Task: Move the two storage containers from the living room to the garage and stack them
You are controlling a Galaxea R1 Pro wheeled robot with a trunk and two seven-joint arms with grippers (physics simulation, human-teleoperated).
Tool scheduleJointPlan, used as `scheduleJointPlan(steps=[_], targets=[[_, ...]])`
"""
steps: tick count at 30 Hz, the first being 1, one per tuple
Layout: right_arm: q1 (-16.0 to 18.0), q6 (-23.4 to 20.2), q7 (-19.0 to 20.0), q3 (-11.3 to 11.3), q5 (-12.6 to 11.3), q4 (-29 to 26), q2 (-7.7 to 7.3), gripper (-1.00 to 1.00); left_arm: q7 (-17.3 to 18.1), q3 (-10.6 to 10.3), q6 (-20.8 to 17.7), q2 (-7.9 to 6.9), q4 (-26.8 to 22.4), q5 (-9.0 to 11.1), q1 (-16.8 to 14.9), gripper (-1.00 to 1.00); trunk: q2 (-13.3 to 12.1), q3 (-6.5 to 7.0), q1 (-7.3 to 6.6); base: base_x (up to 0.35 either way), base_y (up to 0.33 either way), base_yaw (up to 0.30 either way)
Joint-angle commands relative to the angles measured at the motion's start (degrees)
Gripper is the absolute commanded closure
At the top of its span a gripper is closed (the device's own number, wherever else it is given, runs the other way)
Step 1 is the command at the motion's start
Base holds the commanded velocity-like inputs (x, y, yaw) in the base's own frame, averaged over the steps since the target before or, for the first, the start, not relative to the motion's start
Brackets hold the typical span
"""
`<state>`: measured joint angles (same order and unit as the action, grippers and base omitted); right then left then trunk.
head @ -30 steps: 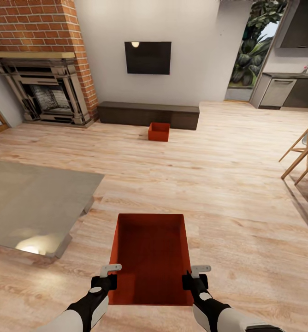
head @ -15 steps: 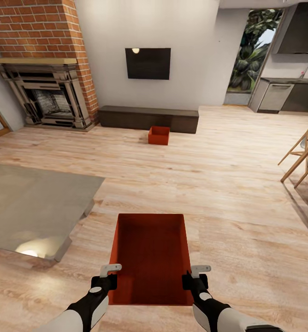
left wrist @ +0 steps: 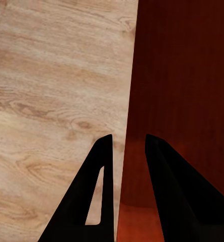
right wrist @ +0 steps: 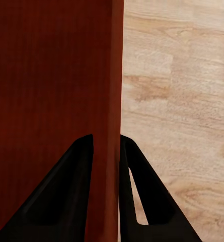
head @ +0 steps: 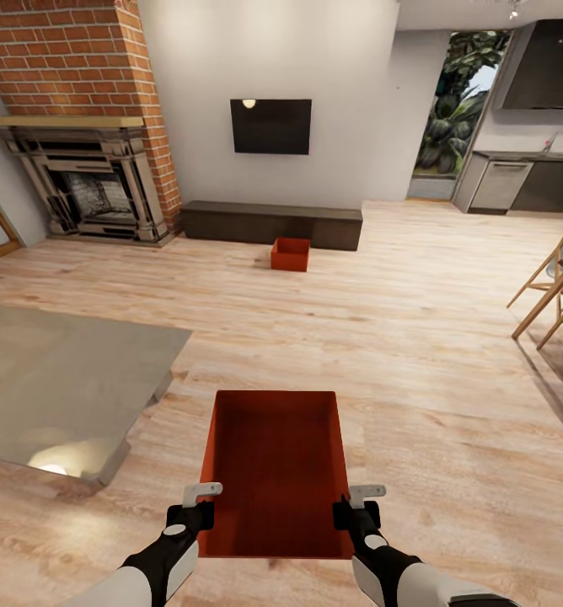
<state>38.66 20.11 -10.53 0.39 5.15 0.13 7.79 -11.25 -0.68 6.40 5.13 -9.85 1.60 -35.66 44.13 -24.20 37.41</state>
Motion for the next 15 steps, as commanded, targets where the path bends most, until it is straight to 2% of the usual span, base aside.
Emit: scheduleJointPlan(steps=[1, 15], targets=[[0.1, -0.1, -0.3, -2.1, 1.8, -0.1, 0.04, 1.0, -0.8, 1.0, 0.3, -0.03, 0.2, 0.2, 0.0, 1.0, 0.0, 0.04, 0.01, 0.0, 0.0, 0.0], [0.1, -0.1, -0.3, -2.1, 1.8, -0.1, 0.04, 1.0, -0.8, 1.0, 0.3, -0.03, 0.2, 0.2, 0.0, 1.0, 0.0, 1.34, 0.01, 0.0, 0.0, 0.0]])
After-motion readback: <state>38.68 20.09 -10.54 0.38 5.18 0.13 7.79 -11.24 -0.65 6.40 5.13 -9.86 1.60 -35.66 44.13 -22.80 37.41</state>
